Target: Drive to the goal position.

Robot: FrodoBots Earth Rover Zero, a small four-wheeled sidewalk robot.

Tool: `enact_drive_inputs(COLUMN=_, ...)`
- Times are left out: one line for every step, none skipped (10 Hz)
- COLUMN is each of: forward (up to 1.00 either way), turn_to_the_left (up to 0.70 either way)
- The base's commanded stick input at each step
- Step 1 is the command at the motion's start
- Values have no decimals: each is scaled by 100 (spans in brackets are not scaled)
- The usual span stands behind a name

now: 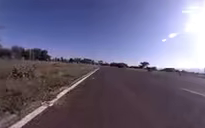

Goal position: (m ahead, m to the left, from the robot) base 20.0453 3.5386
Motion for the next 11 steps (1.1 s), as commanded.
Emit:
enact_drive_inputs(forward=100, turn_to_the_left=-25)
enact_drive_inputs(forward=100, turn_to_the_left=-23)
enact_drive_inputs(forward=100, turn_to_the_left=0)
enact_drive_inputs(forward=100, turn_to_the_left=0)
enact_drive_inputs(forward=100, turn_to_the_left=0)
enact_drive_inputs(forward=100, turn_to_the_left=0)
enact_drive_inputs(forward=100, turn_to_the_left=0)
enact_drive_inputs(forward=100, turn_to_the_left=0)
enact_drive_inputs(forward=100, turn_to_the_left=0)
enact_drive_inputs(forward=100, turn_to_the_left=0)
enact_drive_inputs(forward=100, turn_to_the_left=0)
